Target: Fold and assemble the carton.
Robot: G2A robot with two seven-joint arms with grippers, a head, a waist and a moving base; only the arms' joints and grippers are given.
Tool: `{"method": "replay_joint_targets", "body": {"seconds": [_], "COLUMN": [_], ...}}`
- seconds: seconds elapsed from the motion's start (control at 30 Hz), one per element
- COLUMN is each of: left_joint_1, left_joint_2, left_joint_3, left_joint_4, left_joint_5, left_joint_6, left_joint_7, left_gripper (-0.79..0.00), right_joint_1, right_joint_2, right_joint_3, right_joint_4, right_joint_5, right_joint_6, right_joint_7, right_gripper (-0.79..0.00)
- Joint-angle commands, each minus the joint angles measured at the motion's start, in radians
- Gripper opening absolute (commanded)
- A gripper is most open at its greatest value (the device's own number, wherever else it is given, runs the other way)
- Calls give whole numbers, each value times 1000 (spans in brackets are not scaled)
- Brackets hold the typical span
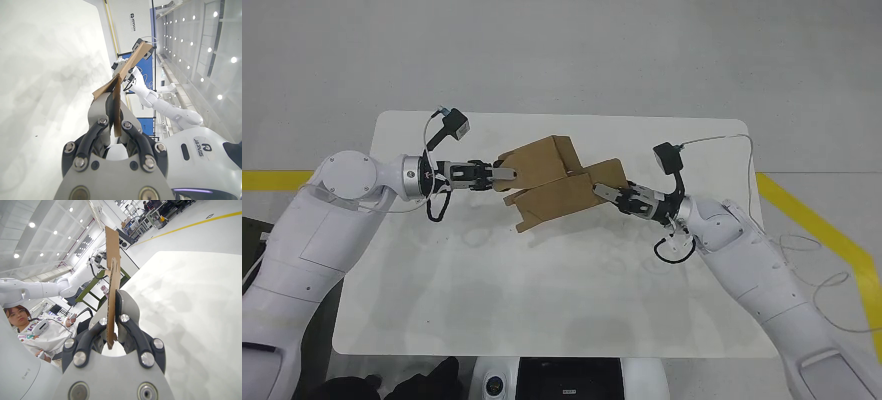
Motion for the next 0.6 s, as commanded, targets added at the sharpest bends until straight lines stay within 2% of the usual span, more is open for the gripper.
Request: {"method": "replay_joint_targets", "body": {"seconds": [0.0,0.03,0.07,0.1,0.13,0.17,0.27,0.4,0.43,0.57], "left_joint_1": [2,2,3,4,5,5,5,-1,-1,-2], "left_joint_2": [-1,-2,-3,-3,-4,-4,-6,-7,-8,-10], "left_joint_3": [-4,-7,-10,-12,-15,-17,-24,-27,-28,-28], "left_joint_4": [-1,-3,-7,-10,-13,-18,-30,-42,-42,-43], "left_joint_5": [0,-1,-2,-3,-4,-2,-1,33,38,72], "left_joint_6": [1,0,-1,-1,-2,-3,-7,-14,-13,-16], "left_joint_7": [-2,-4,-7,-12,-17,-22,-39,-73,-76,-88], "left_gripper": [-785,-785,-785,-785,-785,-785,-785,-785,-785,-785], "right_joint_1": [-1,-2,-3,-5,-8,-10,-22,-41,-45,-42], "right_joint_2": [0,0,2,4,7,10,22,38,41,46], "right_joint_3": [3,7,14,22,32,43,82,123,126,100], "right_joint_4": [9,14,19,22,24,25,10,-46,-61,-104], "right_joint_5": [-1,-3,-7,-12,-19,-28,-56,-69,-62,14], "right_joint_6": [2,4,6,6,7,10,17,21,17,12], "right_joint_7": [3,3,2,2,2,2,5,32,47,148], "right_gripper": [-613,-449,-382,-256,-163,-135,-117,-169,-197,-203]}}
